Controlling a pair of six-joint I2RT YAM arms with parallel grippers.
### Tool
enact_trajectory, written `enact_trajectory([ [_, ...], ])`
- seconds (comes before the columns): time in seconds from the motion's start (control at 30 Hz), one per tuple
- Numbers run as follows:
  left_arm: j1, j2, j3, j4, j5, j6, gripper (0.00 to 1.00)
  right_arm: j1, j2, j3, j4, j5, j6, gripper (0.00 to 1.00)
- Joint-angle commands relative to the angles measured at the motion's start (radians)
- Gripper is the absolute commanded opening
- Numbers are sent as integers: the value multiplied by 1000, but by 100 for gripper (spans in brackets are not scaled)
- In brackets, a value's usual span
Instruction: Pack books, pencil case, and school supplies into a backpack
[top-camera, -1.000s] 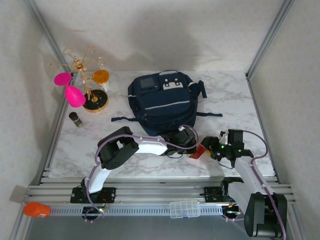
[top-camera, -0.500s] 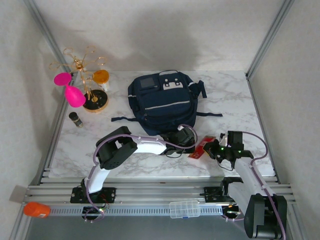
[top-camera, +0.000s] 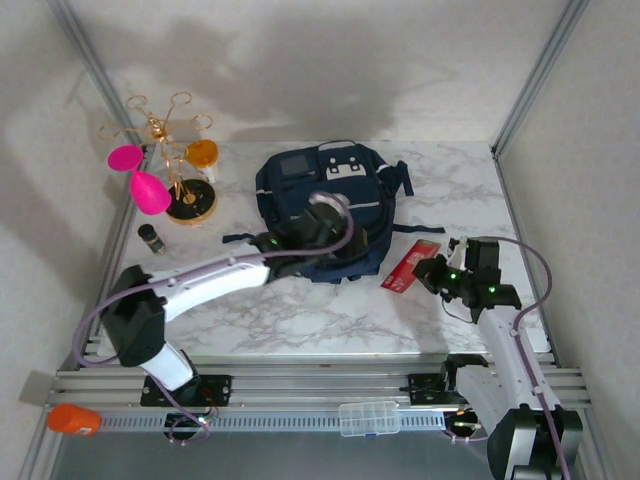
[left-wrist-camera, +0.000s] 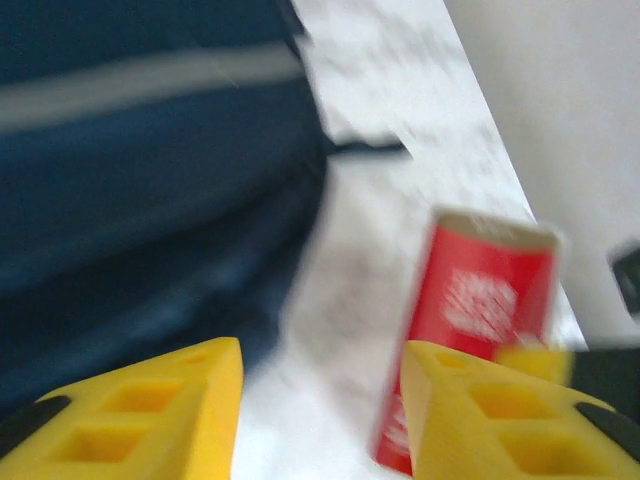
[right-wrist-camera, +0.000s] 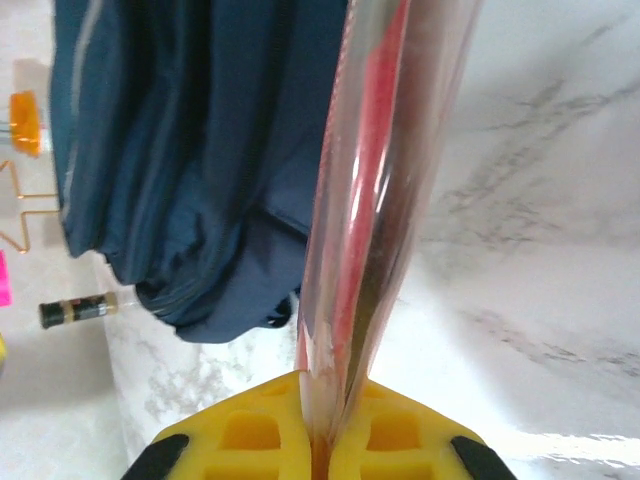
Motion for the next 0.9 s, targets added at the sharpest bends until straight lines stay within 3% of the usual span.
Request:
enact_trajectory([
  [0.0,151,-13,-59,-104,-59,42,51,4,39,73,1,-83,-37,2],
  [0.13,308,14,-127,-15,3,-8,64,35,89,117,32,-112,-47,2],
  [0.27,380,99,-121,31,34,-58,65,59,145,151,54,-113,-44,2],
  [0.43,350,156,-164,178,149,-130,65,70,198,243,15,-94,-117,1],
  [0.7,198,166,-129,218,157,-195,62,36,254,365,-48,52,-180,1],
  [0.8,159,141,-97,150,99,-166,63,15,276,384,-50,74,-172,1],
  [0.87,153,115,-78,29,-16,-145,68,1,286,390,-48,77,-167,1],
])
